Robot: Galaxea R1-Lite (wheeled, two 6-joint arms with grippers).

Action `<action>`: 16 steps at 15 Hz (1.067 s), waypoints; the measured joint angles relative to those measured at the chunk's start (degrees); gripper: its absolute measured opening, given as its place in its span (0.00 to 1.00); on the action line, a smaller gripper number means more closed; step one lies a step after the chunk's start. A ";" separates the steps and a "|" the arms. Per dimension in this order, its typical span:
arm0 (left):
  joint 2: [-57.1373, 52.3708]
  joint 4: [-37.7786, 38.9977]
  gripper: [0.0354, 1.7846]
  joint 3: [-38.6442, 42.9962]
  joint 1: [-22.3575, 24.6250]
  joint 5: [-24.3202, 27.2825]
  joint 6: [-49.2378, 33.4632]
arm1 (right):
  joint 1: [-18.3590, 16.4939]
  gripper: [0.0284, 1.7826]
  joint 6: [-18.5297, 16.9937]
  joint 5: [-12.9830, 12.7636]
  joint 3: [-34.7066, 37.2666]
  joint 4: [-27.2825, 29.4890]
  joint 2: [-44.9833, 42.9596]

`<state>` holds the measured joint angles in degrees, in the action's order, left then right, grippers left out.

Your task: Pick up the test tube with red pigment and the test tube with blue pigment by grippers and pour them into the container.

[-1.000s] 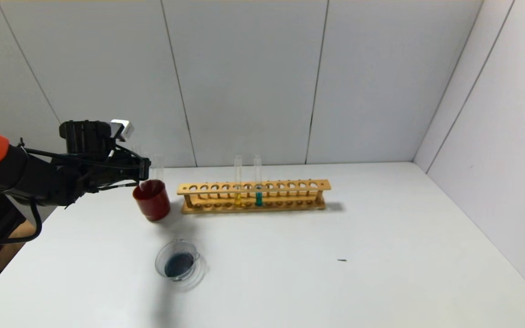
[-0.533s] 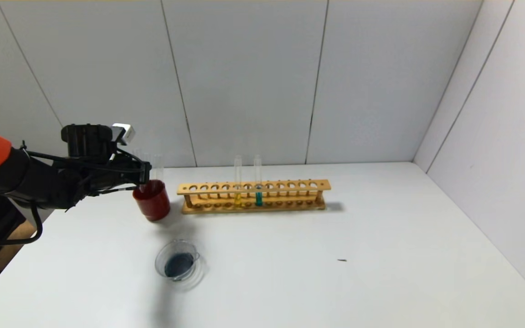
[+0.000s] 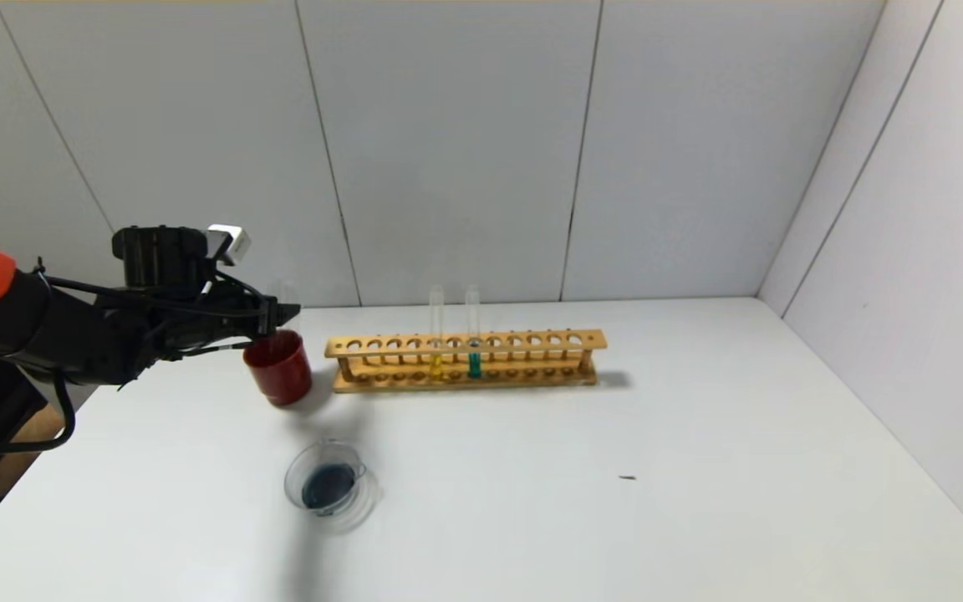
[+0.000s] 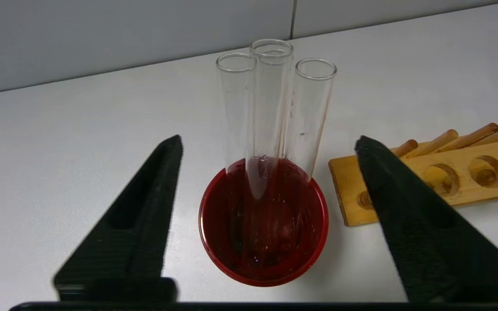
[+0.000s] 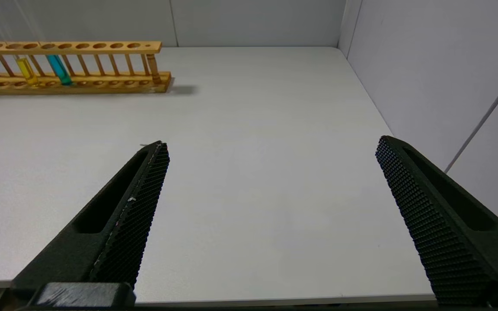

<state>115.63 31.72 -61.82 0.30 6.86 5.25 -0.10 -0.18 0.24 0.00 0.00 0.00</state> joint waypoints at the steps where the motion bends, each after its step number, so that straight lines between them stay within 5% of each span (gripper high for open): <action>1: -0.39 0.00 0.87 0.20 -0.04 0.02 -0.02 | 0.00 0.98 0.00 0.00 0.00 0.00 0.00; 4: -3.30 -0.20 0.98 1.16 -0.10 -0.11 -0.02 | 0.00 0.98 0.02 -0.02 0.00 0.00 0.00; 8: -14.20 -2.71 0.98 4.05 -0.90 -2.77 0.76 | 0.00 0.98 0.00 0.00 0.00 0.00 0.00; 16: -58.00 -15.41 0.98 25.25 -3.57 -12.59 5.13 | 0.02 0.98 0.02 -0.02 0.00 0.00 0.00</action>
<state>57.62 16.31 -36.57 -3.27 -5.73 10.39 -0.07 -0.16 0.22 0.00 0.00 0.00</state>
